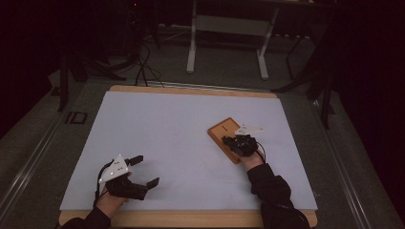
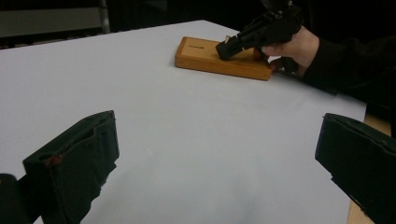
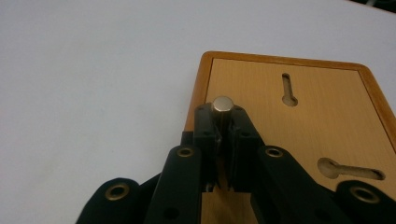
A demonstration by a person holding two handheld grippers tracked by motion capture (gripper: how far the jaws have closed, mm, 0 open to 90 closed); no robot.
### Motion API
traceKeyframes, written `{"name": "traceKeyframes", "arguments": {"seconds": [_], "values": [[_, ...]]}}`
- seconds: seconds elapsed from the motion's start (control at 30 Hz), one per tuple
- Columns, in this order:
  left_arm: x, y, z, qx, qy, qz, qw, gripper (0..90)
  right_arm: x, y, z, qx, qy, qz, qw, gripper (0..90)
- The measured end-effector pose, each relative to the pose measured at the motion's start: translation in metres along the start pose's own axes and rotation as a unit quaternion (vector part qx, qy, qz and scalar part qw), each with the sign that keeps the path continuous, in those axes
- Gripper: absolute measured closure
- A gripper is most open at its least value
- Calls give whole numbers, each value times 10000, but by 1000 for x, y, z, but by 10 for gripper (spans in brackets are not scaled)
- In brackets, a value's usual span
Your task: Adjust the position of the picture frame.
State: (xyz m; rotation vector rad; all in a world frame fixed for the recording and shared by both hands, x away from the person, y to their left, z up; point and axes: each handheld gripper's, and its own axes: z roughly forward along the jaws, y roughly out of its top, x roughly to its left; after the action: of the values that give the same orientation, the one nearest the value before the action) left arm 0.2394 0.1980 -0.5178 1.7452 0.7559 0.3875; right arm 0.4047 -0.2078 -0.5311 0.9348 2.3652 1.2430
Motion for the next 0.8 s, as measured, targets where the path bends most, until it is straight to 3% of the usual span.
{"name": "traceKeyframes", "arguments": {"seconds": [0.33, 0.47, 0.67, 0.8], "values": [[1, 0, -1, -14, 1, -22, 10000, 0, -1, 3, -5, -4, 32, 80, 10000, 850], [0, 0, 0, 8, -16, -27, 10000, 0, -2, 3, -7, 5, 101, 69, 9999, 851], [1, 0, 0, 0, -17, -47, 10000, 0, -4, 6, -12, -124, 277, 251, 9992, 851], [1, 0, 0, -2, -7, -29, 10000, 0, -1, 7, -11, -89, 296, 147, 9994, 851]]}}
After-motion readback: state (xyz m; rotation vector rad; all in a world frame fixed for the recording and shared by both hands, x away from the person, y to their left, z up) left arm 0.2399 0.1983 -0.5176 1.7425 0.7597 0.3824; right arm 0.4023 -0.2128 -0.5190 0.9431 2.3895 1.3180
